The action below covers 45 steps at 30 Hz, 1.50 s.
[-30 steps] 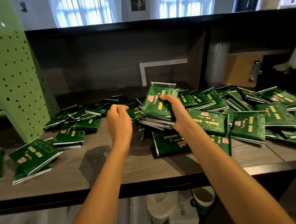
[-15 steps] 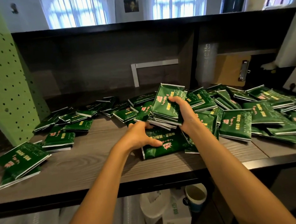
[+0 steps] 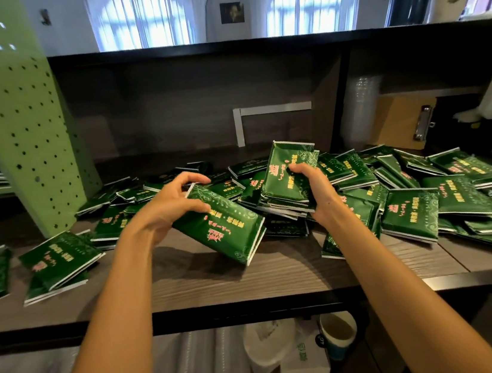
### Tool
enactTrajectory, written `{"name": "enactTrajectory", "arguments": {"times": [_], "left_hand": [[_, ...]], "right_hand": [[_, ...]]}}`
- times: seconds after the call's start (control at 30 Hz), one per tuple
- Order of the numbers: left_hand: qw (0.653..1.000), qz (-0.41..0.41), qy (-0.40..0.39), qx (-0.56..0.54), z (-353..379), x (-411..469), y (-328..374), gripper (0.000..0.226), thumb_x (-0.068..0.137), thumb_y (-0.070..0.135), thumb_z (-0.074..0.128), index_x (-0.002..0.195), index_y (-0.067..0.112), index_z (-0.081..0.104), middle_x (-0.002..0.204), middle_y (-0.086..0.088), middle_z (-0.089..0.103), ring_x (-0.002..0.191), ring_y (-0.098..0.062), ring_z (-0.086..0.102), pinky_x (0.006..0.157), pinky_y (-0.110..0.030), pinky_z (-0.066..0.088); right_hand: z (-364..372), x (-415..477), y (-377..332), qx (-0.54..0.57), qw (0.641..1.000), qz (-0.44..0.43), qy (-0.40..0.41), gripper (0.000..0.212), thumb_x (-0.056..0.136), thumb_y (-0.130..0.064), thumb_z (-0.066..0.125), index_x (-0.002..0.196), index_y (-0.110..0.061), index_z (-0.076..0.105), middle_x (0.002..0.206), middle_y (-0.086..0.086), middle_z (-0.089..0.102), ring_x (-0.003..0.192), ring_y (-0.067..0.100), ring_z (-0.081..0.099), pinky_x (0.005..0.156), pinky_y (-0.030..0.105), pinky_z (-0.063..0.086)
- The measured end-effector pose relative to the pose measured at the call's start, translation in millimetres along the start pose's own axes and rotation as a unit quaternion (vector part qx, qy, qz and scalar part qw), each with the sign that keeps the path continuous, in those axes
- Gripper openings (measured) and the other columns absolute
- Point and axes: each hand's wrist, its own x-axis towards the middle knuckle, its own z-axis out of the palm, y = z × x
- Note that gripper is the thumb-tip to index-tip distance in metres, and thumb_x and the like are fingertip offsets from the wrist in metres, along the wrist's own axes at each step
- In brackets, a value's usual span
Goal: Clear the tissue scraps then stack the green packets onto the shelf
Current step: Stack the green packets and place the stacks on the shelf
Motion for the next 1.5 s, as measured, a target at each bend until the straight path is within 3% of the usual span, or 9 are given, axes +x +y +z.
{"name": "enactTrajectory", "arguments": {"times": [0.23, 0.4, 0.5, 0.6, 0.77, 1.0, 1.1, 1.27, 1.5], "left_hand": [[0.998, 0.037, -0.042, 0.014, -13, 3, 17, 0.026, 0.077, 0.0, 0.068, 0.097, 0.015, 0.059, 0.081, -0.005, 0.07, 0.07, -0.015, 0.068, 0.059, -0.022, 0.054], [0.997, 0.07, -0.015, -0.035, -30, 3, 25, 0.017, 0.078, 0.001, 0.067, 0.086, 0.015, 0.063, 0.066, 0.001, 0.07, 0.058, -0.01, 0.067, 0.05, -0.02, 0.053], [0.997, 0.08, -0.003, 0.016, -22, 12, 27, 0.022, 0.073, 0.003, 0.073, 0.09, 0.015, 0.067, 0.075, 0.0, 0.071, 0.066, -0.012, 0.068, 0.06, -0.022, 0.055], [0.994, 0.095, 0.042, 0.035, -8, 22, 27, 0.025, 0.07, 0.005, 0.077, 0.091, 0.014, 0.067, 0.085, -0.004, 0.068, 0.072, -0.014, 0.065, 0.069, -0.028, 0.055], [0.978, 0.168, 0.112, 0.059, 9, 37, 23, 0.027, 0.071, 0.005, 0.077, 0.092, 0.012, 0.064, 0.084, 0.003, 0.063, 0.075, -0.006, 0.059, 0.067, -0.02, 0.049], [0.964, 0.205, 0.159, 0.061, 26, 49, 22, 0.032, 0.083, 0.008, 0.067, 0.114, 0.011, 0.058, 0.104, -0.001, 0.058, 0.094, -0.007, 0.054, 0.082, -0.022, 0.048], [0.954, 0.172, 0.239, 0.056, 33, 49, 19, 0.033, 0.09, 0.017, 0.058, 0.122, 0.012, 0.05, 0.114, -0.004, 0.05, 0.094, -0.008, 0.05, 0.079, -0.02, 0.045], [0.968, 0.049, 0.195, 0.15, 40, 45, 4, 0.043, 0.078, 0.044, 0.07, 0.097, 0.007, 0.061, 0.091, -0.006, 0.061, 0.088, -0.021, 0.058, 0.079, -0.035, 0.047], [0.973, 0.07, 0.168, 0.141, 40, 39, 4, 0.026, 0.072, 0.027, 0.079, 0.082, 0.006, 0.068, 0.073, -0.005, 0.064, 0.072, -0.018, 0.059, 0.07, -0.036, 0.049]], "right_hand": [[46, -33, -16, -0.096, 0.992, -0.013, -0.076, 0.089, 0.068, -0.046, 0.071, 0.143, -0.019, 0.03, 0.142, 0.007, 0.046, 0.124, 0.027, 0.048, 0.109, 0.049, 0.031], [65, -34, -9, -0.095, 0.992, -0.028, -0.082, 0.096, 0.077, -0.039, 0.067, 0.15, -0.02, 0.009, 0.153, 0.004, 0.028, 0.136, 0.026, 0.033, 0.113, 0.047, 0.025], [75, -33, -3, -0.096, 0.988, -0.004, -0.117, 0.107, 0.056, -0.048, 0.079, 0.146, -0.02, 0.027, 0.139, 0.009, 0.049, 0.121, 0.027, 0.053, 0.104, 0.049, 0.041], [79, -30, 3, -0.073, 0.985, 0.014, -0.156, 0.054, 0.081, -0.029, 0.066, 0.129, -0.015, 0.047, 0.116, 0.012, 0.066, 0.098, 0.027, 0.066, 0.09, 0.046, 0.052], [74, -26, 4, -0.02, 0.977, 0.056, -0.204, 0.037, 0.089, -0.049, 0.052, 0.103, -0.016, 0.065, 0.096, 0.006, 0.073, 0.082, 0.02, 0.07, 0.081, 0.038, 0.055], [69, -26, 6, -0.077, 0.969, 0.049, -0.229, 0.083, 0.06, -0.037, 0.079, 0.131, -0.009, 0.047, 0.098, 0.007, 0.072, 0.08, 0.018, 0.071, 0.064, 0.029, 0.056], [65, -22, 7, -0.041, 0.982, 0.031, -0.184, 0.075, 0.066, -0.029, 0.081, 0.13, -0.008, 0.047, 0.107, 0.012, 0.069, 0.086, 0.023, 0.071, 0.067, 0.032, 0.057], [60, -17, 5, 0.013, 0.996, -0.015, -0.084, 0.074, 0.068, -0.025, 0.08, 0.13, -0.008, 0.042, 0.111, 0.015, 0.066, 0.088, 0.025, 0.07, 0.067, 0.034, 0.056], [59, -18, 4, -0.005, 0.998, 0.009, -0.069, 0.083, 0.067, -0.04, 0.081, 0.133, -0.013, 0.039, 0.111, 0.011, 0.067, 0.09, 0.024, 0.07, 0.075, 0.038, 0.058]]}}
